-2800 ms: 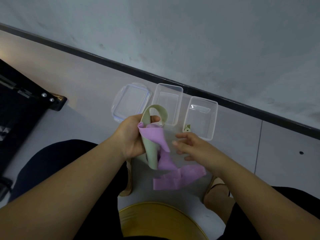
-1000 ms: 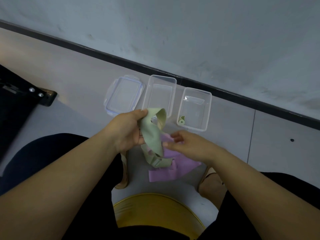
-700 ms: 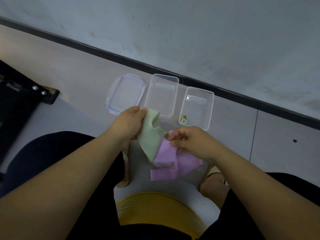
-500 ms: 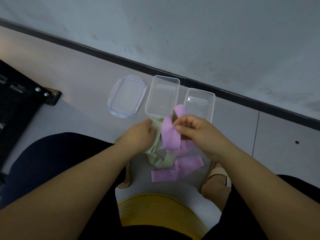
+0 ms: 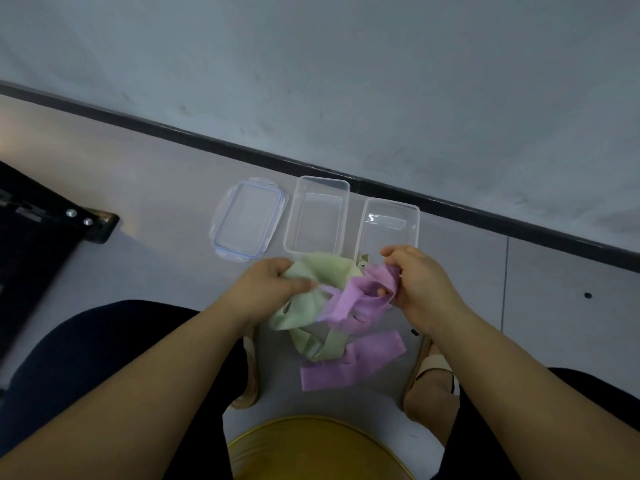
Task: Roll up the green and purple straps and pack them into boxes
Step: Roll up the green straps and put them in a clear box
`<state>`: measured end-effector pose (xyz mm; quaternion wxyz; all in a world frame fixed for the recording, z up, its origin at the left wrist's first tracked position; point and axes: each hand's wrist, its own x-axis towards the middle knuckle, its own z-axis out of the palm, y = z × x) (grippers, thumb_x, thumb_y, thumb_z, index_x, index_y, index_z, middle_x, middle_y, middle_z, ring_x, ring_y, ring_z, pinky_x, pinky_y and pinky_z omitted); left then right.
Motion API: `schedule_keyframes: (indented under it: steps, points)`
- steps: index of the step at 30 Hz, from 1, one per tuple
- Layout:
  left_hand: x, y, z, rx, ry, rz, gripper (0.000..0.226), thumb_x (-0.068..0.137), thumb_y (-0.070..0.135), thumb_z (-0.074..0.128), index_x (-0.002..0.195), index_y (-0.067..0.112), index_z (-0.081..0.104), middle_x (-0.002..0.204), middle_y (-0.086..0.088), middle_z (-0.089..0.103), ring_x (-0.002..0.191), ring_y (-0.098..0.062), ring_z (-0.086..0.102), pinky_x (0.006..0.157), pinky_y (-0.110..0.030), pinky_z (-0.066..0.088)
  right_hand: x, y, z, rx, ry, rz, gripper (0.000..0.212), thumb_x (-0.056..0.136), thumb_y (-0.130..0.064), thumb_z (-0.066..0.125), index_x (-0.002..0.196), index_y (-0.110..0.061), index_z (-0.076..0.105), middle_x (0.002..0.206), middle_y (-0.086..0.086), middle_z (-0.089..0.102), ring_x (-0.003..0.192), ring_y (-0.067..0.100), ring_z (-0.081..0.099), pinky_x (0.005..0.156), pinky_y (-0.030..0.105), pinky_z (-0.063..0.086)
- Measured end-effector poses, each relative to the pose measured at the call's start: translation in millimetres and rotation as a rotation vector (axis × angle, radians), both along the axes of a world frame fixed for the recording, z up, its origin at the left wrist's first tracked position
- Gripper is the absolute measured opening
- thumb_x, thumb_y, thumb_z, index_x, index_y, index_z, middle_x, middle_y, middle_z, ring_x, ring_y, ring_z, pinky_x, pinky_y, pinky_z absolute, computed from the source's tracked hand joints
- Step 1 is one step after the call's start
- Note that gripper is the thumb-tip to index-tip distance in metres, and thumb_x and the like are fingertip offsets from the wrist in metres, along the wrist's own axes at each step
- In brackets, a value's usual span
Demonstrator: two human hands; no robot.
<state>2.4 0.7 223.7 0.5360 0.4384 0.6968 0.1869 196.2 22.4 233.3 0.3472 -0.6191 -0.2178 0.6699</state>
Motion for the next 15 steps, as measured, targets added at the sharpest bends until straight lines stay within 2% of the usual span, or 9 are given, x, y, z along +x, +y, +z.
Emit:
schedule_keyframes:
  steps: [2, 3, 5, 7, 9, 11, 13, 15]
  points:
    - [-3, 2, 2, 0.048, -0.144, 0.136, 0.007, 0.084, 0.014, 0.066, 0.087, 0.008, 0.068, 0.081, -0.010, 0.068, 0.072, -0.021, 0.061, 0.067, -0.027, 0.047, 0, 0, -4, -0.007, -0.071, 0.048, 0.017, 0.091, 0.001, 0.038, 0.094, -0.006, 0.054, 0.066, 0.007, 0.046, 0.052, 0.015, 0.045, 0.043, 0.022, 0.042]
    - [-3, 3, 3, 0.069, -0.242, 0.196, 0.005, 0.085, 0.010, 0.064, 0.087, 0.008, 0.067, 0.080, -0.010, 0.069, 0.071, -0.022, 0.062, 0.067, -0.028, 0.049, 0, 0, -6, -0.019, -0.081, 0.043, 0.017, 0.091, 0.000, 0.039, 0.093, -0.007, 0.055, 0.067, 0.007, 0.046, 0.052, 0.014, 0.045, 0.045, 0.023, 0.041]
    - [-4, 6, 8, 0.101, -0.446, 0.332, 0.010, 0.088, 0.006, 0.057, 0.084, 0.011, 0.064, 0.070, -0.002, 0.069, 0.063, -0.017, 0.061, 0.059, -0.024, 0.052, 2, 1, -10, -0.014, -0.136, 0.057, 0.017, 0.091, -0.001, 0.041, 0.089, -0.007, 0.057, 0.068, 0.007, 0.048, 0.052, 0.014, 0.043, 0.048, 0.026, 0.039]
    - [-7, 11, 14, 0.137, -0.603, 0.468, 0.017, 0.091, 0.005, 0.049, 0.081, 0.015, 0.059, 0.064, 0.003, 0.065, 0.060, -0.012, 0.058, 0.058, -0.023, 0.053, 5, 1, -17, 0.004, -0.256, 0.130, 0.017, 0.090, -0.001, 0.042, 0.088, -0.005, 0.058, 0.070, 0.007, 0.049, 0.053, 0.015, 0.042, 0.049, 0.027, 0.038]
    - [-13, 14, 22, 0.162, -0.758, 0.493, 0.018, 0.090, 0.007, 0.047, 0.077, 0.016, 0.057, 0.062, 0.003, 0.062, 0.056, -0.010, 0.058, 0.057, -0.022, 0.053, 8, 0, -22, -0.018, -0.323, 0.215, 0.018, 0.092, -0.005, 0.041, 0.092, -0.002, 0.059, 0.069, 0.010, 0.049, 0.049, 0.015, 0.043, 0.047, 0.025, 0.041]
    - [-18, 14, 28, 0.161, -0.930, 0.446, 0.009, 0.074, 0.018, 0.062, 0.066, 0.017, 0.056, 0.060, 0.001, 0.058, 0.057, -0.012, 0.058, 0.060, -0.025, 0.053, 10, -2, -25, -0.037, -0.410, 0.328, 0.020, 0.094, -0.006, 0.039, 0.097, -0.005, 0.059, 0.066, 0.009, 0.050, 0.042, 0.013, 0.044, 0.037, 0.018, 0.040]
    - [-21, 13, 31, 0.123, -1.070, 0.402, 0.025, 0.051, 0.025, 0.077, 0.061, 0.017, 0.056, 0.066, -0.001, 0.058, 0.068, -0.018, 0.060, 0.071, -0.032, 0.051, 10, -2, -29, -0.035, -0.493, 0.393, 0.021, 0.094, -0.007, 0.039, 0.101, -0.009, 0.058, 0.068, 0.006, 0.051, 0.044, 0.012, 0.044, 0.033, 0.014, 0.036]
    - [-24, 12, 31, 0.080, -1.165, 0.379, 0.031, 0.045, 0.025, 0.079, 0.063, 0.014, 0.057, 0.074, -0.006, 0.057, 0.077, -0.024, 0.058, 0.075, -0.037, 0.049, 6, -1, -31, -0.056, -0.480, 0.375, 0.019, 0.095, -0.013, 0.041, 0.103, -0.010, 0.058, 0.069, 0.003, 0.051, 0.047, 0.011, 0.046, 0.036, 0.017, 0.038]
